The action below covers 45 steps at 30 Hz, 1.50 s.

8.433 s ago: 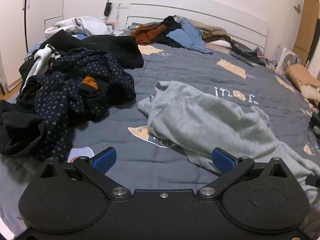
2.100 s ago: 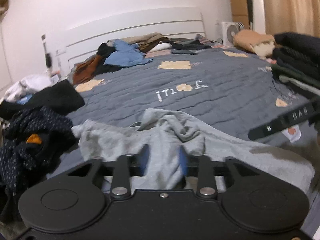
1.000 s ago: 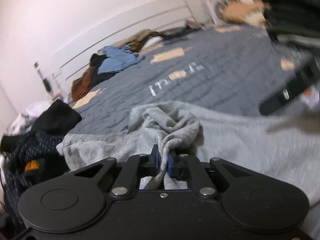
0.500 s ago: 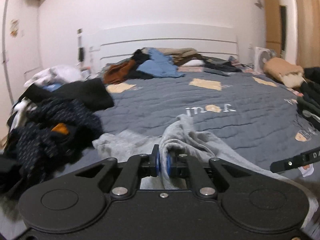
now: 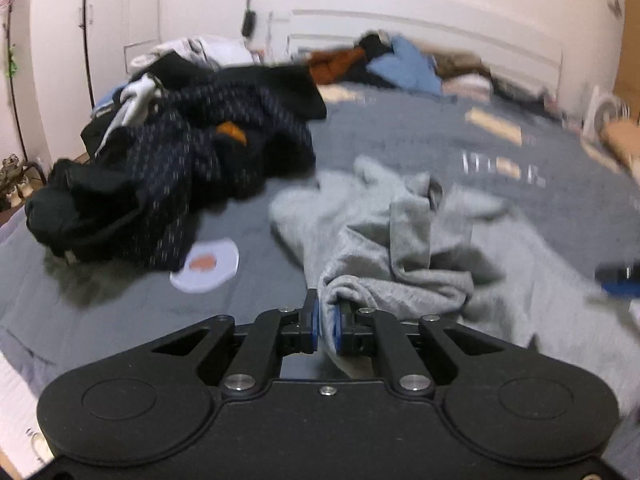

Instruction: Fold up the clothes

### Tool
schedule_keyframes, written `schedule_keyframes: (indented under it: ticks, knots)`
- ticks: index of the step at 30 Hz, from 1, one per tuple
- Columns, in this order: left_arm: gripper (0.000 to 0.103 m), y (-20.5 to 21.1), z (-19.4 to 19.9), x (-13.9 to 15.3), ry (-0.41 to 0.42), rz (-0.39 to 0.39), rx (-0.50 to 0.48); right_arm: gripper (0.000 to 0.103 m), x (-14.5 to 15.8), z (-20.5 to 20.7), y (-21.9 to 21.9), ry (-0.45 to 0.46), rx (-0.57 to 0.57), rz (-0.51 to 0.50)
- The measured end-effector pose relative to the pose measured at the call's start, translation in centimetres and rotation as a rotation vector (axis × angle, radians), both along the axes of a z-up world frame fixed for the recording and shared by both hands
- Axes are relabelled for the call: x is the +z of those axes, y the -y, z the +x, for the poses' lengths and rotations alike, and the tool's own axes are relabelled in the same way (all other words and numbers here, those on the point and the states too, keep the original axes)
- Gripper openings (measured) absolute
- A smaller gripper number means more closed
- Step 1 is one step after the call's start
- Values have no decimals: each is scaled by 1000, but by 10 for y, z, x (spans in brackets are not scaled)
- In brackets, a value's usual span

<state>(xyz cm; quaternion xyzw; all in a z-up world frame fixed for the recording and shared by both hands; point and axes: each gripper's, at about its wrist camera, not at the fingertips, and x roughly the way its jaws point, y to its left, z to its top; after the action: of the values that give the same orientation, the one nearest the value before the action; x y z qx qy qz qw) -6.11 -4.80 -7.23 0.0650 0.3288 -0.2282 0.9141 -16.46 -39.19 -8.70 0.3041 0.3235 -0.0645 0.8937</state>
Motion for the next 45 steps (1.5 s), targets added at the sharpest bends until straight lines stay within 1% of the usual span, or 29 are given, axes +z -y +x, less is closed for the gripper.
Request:
schedule_keyframes:
  ticks: [3,5,6,7,8,9,10,13,15,18,20,21,22,23,26,28,29,30,31,32,33,34,37,40,43,45]
  knots:
    - [11,-2,-10,2,17,8,-42,47,-6,6,-2,-13,-1,-2]
    - [11,-1,-14,6,47,1,-77,47,-10,9,-1,-18,-8,0]
    - [14,1,-15,8,56,-6,-94,47,-12,12,0,-20,-13,8]
    - [22,3,-16,10,63,-13,-111,47,-14,14,0,-23,-18,15]
    - [27,5,-17,12,71,-20,-128,47,-16,16,1,-24,-20,25]
    - [37,7,-19,14,93,-13,-137,47,-18,18,1,-26,-21,35]
    - [42,11,-21,15,127,3,-150,47,-20,20,1,-30,-22,41]
    - [43,23,-23,24,198,45,-197,47,-22,26,-3,-44,-13,31]
    - [44,31,-22,31,218,33,-223,47,-23,29,-5,-50,-8,32]
    - [52,41,-21,39,242,12,-257,47,-25,32,-7,-54,4,36]
    - [52,50,-20,42,253,9,-287,47,-26,34,-7,-58,10,40]
    - [54,55,-19,42,259,18,-298,47,-27,35,-7,-61,12,42]
    - [59,60,-17,40,264,33,-307,47,-29,36,-7,-64,14,44]
    - [61,64,-13,36,266,48,-313,47,-29,37,-7,-67,15,44]
    - [61,76,-1,16,248,116,-318,47,-31,37,-8,-64,14,44]
    - [60,80,7,2,219,145,-314,47,-31,38,-10,-59,13,45]
    - [56,82,12,-4,198,153,-309,47,-31,38,-10,-56,13,45]
    - [36,78,16,-6,172,142,-303,45,-31,37,-11,-53,12,46]
    - [16,75,20,-8,146,129,-297,42,-32,37,-11,-48,5,54]
    - [13,72,24,-10,120,117,-291,29,-31,37,-12,-41,4,63]
    - [11,66,29,-7,104,85,-278,12,-31,36,-12,-34,4,73]
    - [8,61,32,-5,105,61,-263,7,-31,36,-13,-27,2,82]
    - [7,43,36,10,148,6,-189,5,-27,32,-11,1,-35,103]
    - [7,20,44,26,178,-67,-93,4,-13,22,-3,65,-108,89]
    - [7,-1,53,37,199,-76,7,4,5,8,13,131,-184,79]
    - [7,-12,60,39,174,-61,52,4,15,-3,24,164,-239,71]
